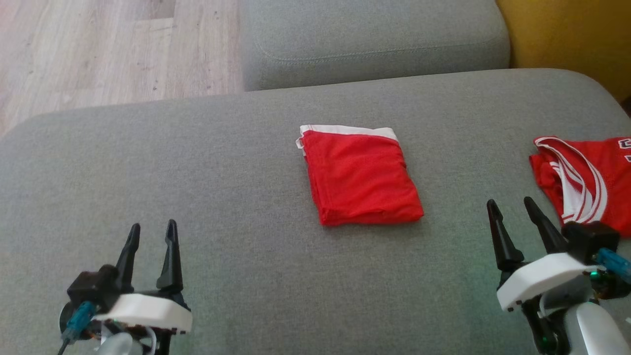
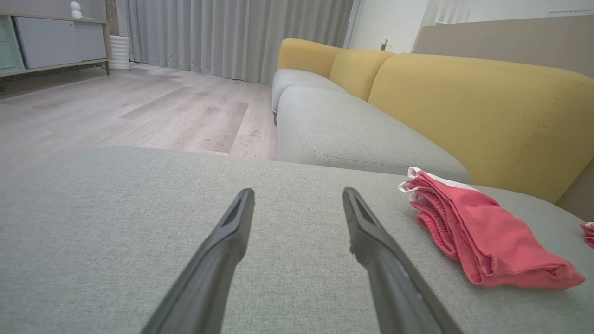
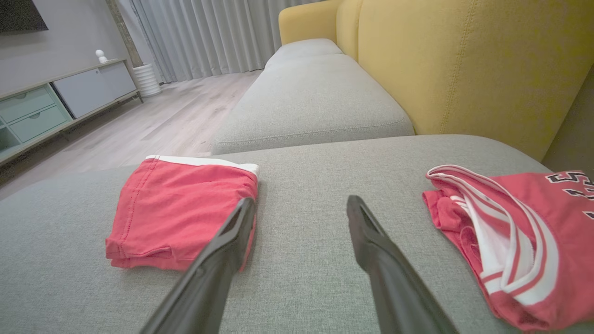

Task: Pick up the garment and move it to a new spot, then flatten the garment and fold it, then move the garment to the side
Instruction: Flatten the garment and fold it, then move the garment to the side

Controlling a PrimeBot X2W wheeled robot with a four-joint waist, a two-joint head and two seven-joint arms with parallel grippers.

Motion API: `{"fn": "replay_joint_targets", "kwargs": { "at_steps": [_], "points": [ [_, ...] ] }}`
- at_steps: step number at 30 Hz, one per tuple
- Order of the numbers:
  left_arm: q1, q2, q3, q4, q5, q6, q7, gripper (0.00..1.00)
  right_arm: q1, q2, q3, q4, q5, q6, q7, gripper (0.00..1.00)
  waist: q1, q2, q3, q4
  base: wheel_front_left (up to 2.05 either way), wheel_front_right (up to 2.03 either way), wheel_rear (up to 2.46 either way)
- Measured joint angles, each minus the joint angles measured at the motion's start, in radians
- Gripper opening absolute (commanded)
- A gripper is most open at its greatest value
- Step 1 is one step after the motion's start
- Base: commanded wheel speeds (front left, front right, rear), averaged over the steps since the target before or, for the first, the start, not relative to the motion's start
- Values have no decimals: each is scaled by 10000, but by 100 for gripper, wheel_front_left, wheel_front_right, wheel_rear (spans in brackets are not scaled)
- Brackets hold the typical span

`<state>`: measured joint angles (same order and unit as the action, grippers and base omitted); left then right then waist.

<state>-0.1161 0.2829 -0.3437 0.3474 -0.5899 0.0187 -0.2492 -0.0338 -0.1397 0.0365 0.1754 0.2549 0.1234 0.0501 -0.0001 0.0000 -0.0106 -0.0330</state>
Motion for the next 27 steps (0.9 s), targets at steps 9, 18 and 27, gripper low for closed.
{"fn": "replay_joint_targets", "kwargs": {
  "at_steps": [9,18,27],
  "points": [
    [17,0,2,-313,102,88,0,100,44,79,4,-98,-12,0,121,100,0,0,-30,95,0,0,0],
    [-43,-15,-176,-617,186,86,33,100,-559,94,226,-44,401,0,1450,100,0,0,310,356,0,0,0],
    [-1013,-134,-600,-755,454,-102,119,100,-3988,25,-61,2500,1139,0,4823,100,3,0,1140,1222,0,0,0]
  ]
}}
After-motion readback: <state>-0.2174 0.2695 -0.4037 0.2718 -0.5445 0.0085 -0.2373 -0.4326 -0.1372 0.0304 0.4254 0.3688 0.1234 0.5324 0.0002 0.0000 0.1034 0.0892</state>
